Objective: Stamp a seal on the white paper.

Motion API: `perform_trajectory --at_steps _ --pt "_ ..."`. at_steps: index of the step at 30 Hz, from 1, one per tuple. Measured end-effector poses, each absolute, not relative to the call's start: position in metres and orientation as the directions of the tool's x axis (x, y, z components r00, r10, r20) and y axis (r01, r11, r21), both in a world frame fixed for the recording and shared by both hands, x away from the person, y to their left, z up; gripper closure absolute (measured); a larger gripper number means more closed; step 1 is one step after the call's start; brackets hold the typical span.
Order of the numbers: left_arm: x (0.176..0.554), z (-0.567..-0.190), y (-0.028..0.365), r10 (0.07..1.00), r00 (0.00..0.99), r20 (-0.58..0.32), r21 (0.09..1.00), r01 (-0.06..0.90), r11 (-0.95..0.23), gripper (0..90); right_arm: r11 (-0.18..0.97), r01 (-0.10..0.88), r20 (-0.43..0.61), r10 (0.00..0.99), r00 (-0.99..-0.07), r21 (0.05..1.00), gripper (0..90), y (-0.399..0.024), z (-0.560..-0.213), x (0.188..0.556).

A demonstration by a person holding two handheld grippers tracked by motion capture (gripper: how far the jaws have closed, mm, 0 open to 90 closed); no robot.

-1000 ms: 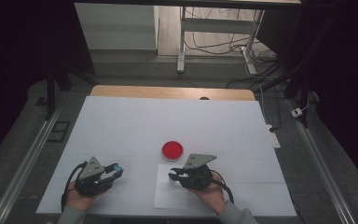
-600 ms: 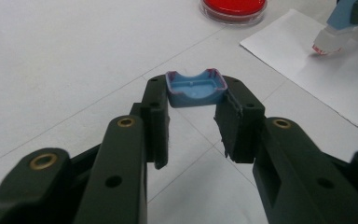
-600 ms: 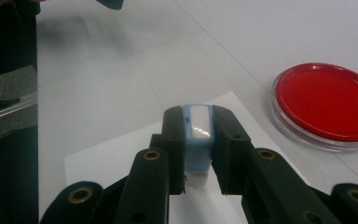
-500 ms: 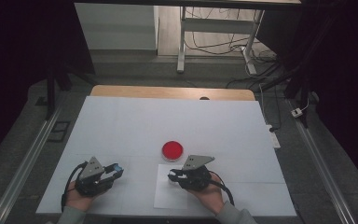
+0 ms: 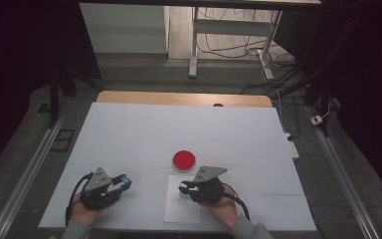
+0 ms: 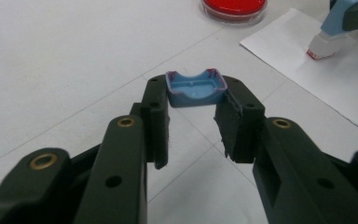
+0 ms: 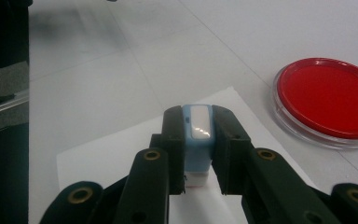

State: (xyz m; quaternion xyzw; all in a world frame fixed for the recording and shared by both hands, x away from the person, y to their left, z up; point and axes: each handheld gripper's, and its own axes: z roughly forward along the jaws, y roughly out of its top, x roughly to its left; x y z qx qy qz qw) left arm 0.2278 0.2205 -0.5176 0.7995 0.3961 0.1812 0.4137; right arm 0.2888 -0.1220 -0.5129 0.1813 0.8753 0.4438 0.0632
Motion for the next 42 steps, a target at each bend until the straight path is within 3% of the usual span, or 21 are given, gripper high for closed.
perform_trajectory --at_steps 42 --pt "0.2270 -0.5176 0.2205 0.785 0.619 -0.038 0.804 0.485 -0.344 65.3 0.591 0.228 -0.015 0.377 -0.926 0.774 75.7 -0.1178 -0.5163 0.2822"
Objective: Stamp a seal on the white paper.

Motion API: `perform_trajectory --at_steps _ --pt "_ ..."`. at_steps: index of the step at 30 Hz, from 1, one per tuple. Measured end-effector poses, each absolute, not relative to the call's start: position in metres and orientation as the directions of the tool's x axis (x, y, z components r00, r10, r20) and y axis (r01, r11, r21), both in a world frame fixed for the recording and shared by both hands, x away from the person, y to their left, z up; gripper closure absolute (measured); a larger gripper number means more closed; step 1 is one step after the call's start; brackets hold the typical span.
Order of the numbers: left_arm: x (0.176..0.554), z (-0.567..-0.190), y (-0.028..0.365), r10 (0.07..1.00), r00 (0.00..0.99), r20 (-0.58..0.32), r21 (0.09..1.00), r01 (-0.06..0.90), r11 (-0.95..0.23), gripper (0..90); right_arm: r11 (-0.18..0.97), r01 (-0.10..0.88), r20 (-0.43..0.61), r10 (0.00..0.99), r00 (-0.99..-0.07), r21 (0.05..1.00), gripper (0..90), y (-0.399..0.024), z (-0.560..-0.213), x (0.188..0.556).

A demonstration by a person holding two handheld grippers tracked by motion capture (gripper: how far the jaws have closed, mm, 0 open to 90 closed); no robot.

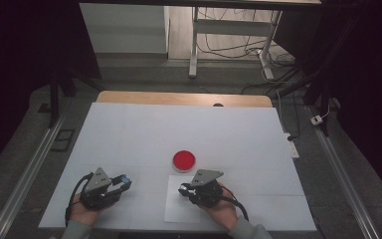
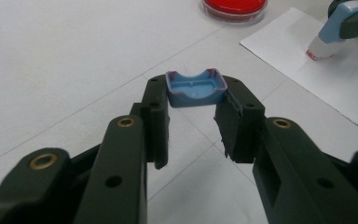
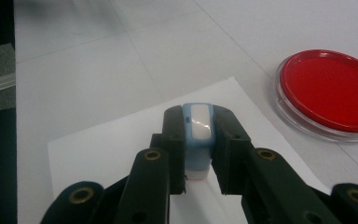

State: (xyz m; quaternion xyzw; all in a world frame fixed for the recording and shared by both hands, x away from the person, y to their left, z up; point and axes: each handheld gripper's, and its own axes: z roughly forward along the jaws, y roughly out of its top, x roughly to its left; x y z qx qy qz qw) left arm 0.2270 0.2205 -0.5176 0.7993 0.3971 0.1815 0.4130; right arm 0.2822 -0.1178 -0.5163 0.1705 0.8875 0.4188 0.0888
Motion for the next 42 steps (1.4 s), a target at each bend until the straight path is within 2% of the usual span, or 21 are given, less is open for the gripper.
perform_trajectory --at_steps 42 --pt "0.2264 -0.5171 0.2190 0.784 0.620 -0.034 0.805 0.482 -0.346 65.3 0.580 0.228 -0.006 0.373 -0.928 0.782 75.7 -0.1196 -0.5187 0.2828"
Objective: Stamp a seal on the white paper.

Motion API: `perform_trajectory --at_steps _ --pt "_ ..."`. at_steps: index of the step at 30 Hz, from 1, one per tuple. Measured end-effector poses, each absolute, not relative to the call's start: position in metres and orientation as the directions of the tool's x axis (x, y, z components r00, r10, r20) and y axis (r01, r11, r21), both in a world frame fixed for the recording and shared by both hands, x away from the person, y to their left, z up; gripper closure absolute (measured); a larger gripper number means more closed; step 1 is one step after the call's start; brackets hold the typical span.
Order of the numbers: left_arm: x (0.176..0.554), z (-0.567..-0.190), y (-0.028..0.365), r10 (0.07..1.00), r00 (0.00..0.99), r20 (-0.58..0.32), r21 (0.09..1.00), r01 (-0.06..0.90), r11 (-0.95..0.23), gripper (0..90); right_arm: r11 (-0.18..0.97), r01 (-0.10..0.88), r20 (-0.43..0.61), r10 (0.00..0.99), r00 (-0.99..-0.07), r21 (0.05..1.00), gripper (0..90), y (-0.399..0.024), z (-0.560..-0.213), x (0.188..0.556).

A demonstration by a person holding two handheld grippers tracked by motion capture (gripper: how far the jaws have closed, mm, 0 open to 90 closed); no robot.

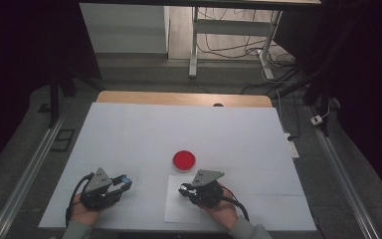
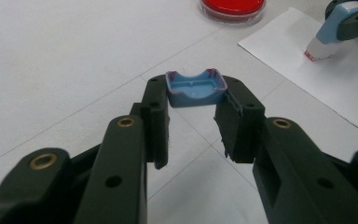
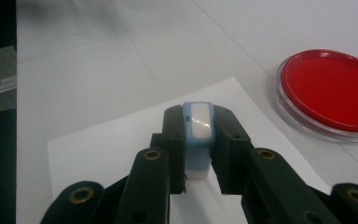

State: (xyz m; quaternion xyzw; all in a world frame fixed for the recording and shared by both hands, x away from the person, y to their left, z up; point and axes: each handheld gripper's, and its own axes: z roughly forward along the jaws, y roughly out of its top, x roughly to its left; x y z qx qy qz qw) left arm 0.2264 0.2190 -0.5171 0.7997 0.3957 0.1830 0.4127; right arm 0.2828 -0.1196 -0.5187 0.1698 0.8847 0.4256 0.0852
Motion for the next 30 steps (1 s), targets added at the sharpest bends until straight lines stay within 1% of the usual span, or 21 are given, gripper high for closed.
perform_trajectory --at_steps 4,8,19,30 --pt "0.227 -0.517 0.219 0.785 0.618 -0.036 0.805 0.484 -0.344 65.3 0.579 0.237 0.005 0.373 -0.928 0.780 75.5 -0.120 -0.517 0.284" --pt "0.227 -0.517 0.220 0.787 0.616 -0.037 0.805 0.484 -0.342 65.3 0.539 0.273 0.065 0.373 -0.926 0.796 75.4 -0.124 -0.511 0.288" --pt "0.227 -0.517 0.220 0.785 0.618 -0.041 0.807 0.484 -0.339 65.3 0.479 0.247 0.053 0.382 -0.923 0.842 75.3 -0.133 -0.498 0.290" --pt "0.227 -0.517 0.220 0.784 0.620 -0.042 0.807 0.484 -0.339 65.3 0.431 0.266 0.081 0.402 -0.912 0.862 75.3 -0.141 -0.491 0.293"
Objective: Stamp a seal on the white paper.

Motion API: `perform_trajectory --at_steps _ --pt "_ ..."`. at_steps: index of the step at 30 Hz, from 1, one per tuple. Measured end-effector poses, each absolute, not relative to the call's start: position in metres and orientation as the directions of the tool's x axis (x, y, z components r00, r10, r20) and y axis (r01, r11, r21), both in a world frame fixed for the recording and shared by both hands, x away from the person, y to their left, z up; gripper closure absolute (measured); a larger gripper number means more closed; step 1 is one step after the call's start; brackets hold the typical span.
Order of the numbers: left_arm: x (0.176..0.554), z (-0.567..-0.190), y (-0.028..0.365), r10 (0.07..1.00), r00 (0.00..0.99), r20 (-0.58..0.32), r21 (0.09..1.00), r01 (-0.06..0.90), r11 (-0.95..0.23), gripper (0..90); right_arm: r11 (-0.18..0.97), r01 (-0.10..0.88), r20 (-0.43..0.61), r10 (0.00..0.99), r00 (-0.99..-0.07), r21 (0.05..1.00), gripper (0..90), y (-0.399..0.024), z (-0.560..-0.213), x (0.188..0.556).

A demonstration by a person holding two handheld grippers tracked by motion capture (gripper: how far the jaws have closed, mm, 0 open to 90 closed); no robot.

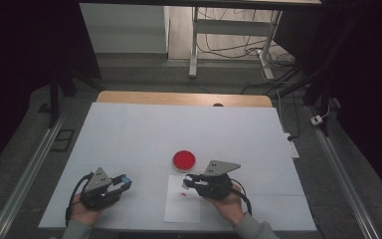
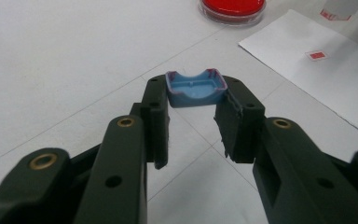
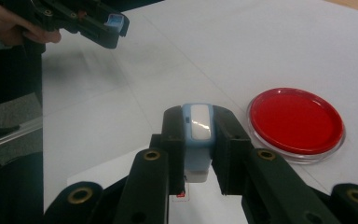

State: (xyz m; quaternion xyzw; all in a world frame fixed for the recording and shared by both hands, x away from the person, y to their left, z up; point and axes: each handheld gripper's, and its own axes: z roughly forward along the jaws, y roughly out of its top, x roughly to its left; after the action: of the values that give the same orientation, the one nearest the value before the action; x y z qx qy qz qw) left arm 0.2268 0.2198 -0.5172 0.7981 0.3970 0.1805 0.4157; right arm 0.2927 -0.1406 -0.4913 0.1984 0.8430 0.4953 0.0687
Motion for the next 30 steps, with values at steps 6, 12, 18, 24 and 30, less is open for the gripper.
perform_trajectory --at_steps 6,12,18,24,30 --pt "0.227 -0.517 0.220 0.784 0.619 -0.040 0.806 0.483 -0.340 65.3 0.405 0.274 0.090 0.417 -0.905 0.872 75.3 -0.145 -0.488 0.294" --pt "0.227 -0.518 0.220 0.783 0.621 -0.039 0.804 0.485 -0.344 65.3 0.382 0.278 0.095 0.434 -0.896 0.882 75.3 -0.150 -0.483 0.296" --pt "0.227 -0.518 0.219 0.782 0.623 -0.039 0.805 0.483 -0.345 65.2 0.340 0.285 0.107 0.458 -0.882 0.896 75.3 -0.157 -0.476 0.297" --pt "0.227 -0.518 0.219 0.781 0.623 -0.037 0.803 0.484 -0.348 65.3 0.310 0.281 0.110 0.472 -0.875 0.908 75.3 -0.161 -0.472 0.298" --pt "0.227 -0.518 0.218 0.781 0.624 -0.038 0.802 0.486 -0.349 65.3 0.283 0.281 0.118 0.481 -0.869 0.917 75.3 -0.165 -0.467 0.300"
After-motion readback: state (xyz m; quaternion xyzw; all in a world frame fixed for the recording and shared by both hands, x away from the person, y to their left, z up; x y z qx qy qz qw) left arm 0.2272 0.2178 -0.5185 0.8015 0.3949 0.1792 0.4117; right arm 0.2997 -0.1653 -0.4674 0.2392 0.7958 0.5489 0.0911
